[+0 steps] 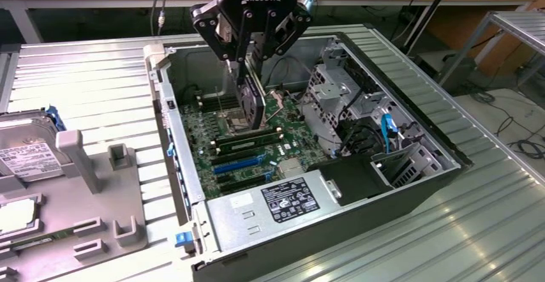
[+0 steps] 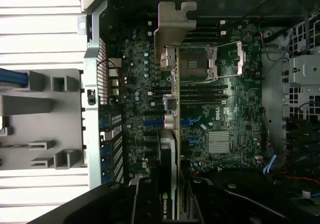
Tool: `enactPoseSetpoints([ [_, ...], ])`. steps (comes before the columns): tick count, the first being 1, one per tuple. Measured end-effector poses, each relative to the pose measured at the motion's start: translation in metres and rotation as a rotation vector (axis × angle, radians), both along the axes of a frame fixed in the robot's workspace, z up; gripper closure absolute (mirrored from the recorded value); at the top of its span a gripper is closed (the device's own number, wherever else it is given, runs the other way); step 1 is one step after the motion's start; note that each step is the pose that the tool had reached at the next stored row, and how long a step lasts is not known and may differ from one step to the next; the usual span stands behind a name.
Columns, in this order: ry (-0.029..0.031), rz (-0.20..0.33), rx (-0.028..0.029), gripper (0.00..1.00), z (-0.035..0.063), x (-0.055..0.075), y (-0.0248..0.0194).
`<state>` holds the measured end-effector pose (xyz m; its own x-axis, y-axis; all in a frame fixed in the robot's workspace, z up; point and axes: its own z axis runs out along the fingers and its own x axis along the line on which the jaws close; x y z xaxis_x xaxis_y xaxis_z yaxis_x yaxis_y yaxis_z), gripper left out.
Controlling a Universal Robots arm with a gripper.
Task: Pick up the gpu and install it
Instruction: 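Pick up the gpu and move the gpu toward the slot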
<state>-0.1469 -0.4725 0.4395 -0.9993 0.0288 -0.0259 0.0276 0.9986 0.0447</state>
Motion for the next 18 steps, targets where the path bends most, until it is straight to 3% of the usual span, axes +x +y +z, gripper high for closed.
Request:
enactPoseSetpoints([
  [18, 0.0, 0.0, 0.0, 0.73, 0.0, 0.029, 0.0],
])
